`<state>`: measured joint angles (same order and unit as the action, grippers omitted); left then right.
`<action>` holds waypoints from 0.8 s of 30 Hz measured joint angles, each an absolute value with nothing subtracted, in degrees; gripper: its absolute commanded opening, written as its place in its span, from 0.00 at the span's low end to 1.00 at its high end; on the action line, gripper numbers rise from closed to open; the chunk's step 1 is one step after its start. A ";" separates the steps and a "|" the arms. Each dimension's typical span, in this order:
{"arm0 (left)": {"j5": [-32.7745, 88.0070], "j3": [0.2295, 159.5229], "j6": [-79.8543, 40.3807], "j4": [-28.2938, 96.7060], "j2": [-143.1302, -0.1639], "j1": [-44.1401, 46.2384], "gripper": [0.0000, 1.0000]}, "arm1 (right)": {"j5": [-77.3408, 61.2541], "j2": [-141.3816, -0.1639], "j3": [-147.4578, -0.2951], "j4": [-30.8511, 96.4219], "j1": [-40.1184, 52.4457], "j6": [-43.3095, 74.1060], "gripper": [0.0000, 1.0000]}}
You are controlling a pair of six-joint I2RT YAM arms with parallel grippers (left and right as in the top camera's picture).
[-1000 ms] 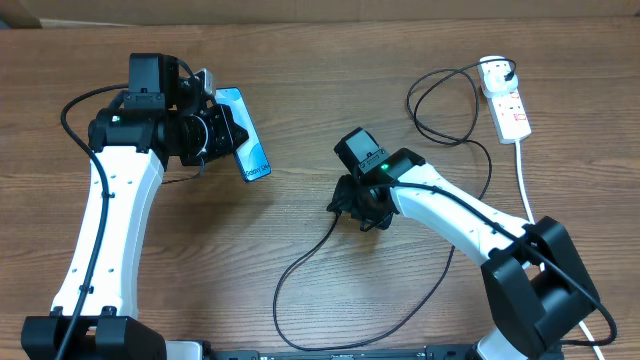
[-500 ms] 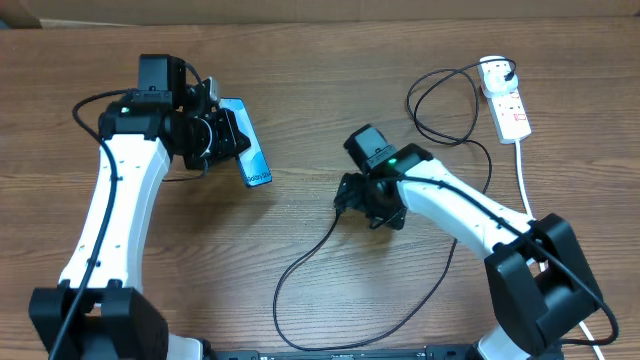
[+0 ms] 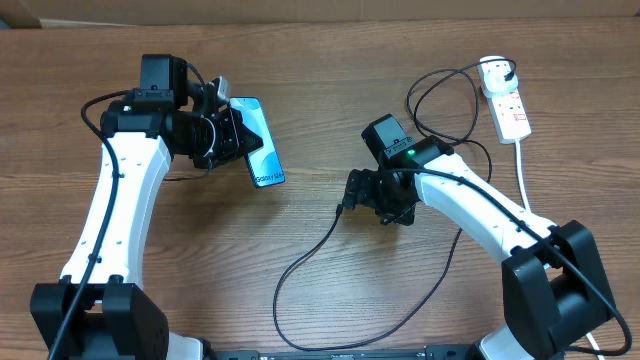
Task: Plug charger to phone and switch on socket
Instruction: 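Move the right gripper down over the black cable's USB-C end, then lower the right gripper around the cable's USB-C plug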
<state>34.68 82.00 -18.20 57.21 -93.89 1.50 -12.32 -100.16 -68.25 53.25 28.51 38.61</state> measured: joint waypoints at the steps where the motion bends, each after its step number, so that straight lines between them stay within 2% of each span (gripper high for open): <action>1: 34.81 82.00 -18.06 57.19 -93.89 1.50 0.04 | -12.60 -100.16 -68.25 53.71 28.51 38.39 0.87; 6: 35.03 82.00 -17.37 57.19 -93.89 1.50 0.04 | -13.28 -100.16 -68.25 54.72 28.53 37.67 0.86; 10: 35.00 82.00 -16.78 57.21 -93.89 1.50 0.04 | -13.04 -100.16 -67.94 54.43 28.60 37.82 0.81; 12: 35.00 82.00 -16.49 57.23 -93.89 1.50 0.04 | -13.04 -100.14 -67.13 53.15 28.60 38.35 0.77; 24: 35.00 82.00 -16.05 57.23 -93.89 1.50 0.04 | -14.50 -100.14 -62.85 39.44 31.75 44.51 0.69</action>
<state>35.00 82.00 -16.05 57.23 -93.89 1.50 -14.50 -100.14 -62.85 39.44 31.75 44.51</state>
